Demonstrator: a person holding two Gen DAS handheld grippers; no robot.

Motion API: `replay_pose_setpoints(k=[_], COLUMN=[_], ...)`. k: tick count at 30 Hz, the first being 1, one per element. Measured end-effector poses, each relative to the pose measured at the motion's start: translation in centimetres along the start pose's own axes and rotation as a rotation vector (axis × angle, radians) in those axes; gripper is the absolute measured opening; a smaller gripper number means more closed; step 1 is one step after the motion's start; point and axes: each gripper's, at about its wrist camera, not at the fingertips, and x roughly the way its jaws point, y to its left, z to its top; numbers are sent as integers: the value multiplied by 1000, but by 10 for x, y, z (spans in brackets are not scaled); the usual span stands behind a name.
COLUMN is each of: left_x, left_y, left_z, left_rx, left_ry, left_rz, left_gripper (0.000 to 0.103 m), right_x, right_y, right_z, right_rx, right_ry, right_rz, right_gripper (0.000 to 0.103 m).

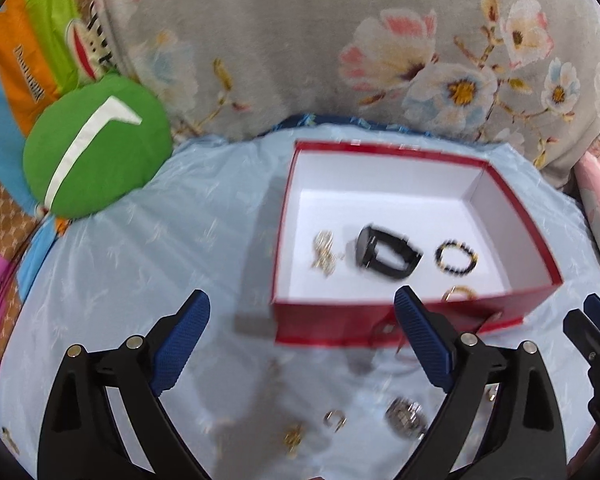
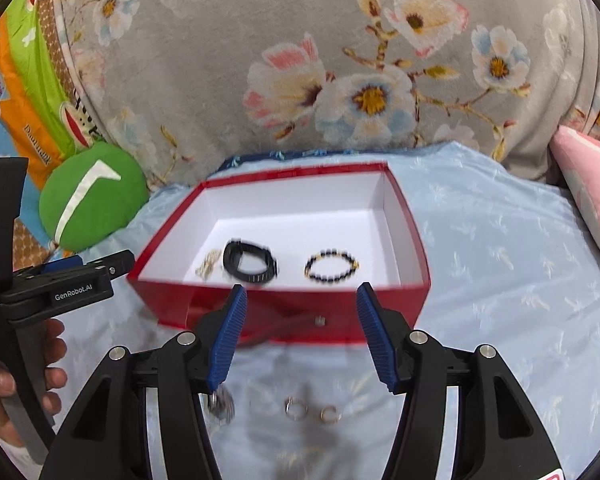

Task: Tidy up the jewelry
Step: 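Withdraw both tools and move the right tool toward the silver wristwatch, then grasp the silver wristwatch with the right tool and lift it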

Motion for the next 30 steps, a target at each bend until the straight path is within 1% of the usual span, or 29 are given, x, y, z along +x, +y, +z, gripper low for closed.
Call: replay_pose_setpoints(k=[5,8,10,13,17,21,25,30], left_x=[5,9,11,12,12,11,12,14], left_y=[22,33,42,56,65,65,61,56], left_z=[-43,-65,-78,-96,-113,-124,-127,-127], left_rx=[-44,-56,-78,-103,-98,-76,-67,-63], left_ry=[94,135,163,197,225,240,248,249], left_rz=[-2,10,5,-25,-32,-38,-81,-100], left_gripper=[91,91,91,91,91,91,91,91], right_x=[5,15,25,39,57,72,81,87], right_y=[11,20,29,42,56,66,72,75], right_z=[-37,-57,-67,-76,-83,-86,-88,-92], right_rx=[-10,-15,-13,-27,-39,-51,-67,-84], right_ry=[88,139,174,204,235,262,280,300], right_rz=[27,48,75,93,105,106,102,99], right_gripper=[56,56,56,56,56,56,52,38])
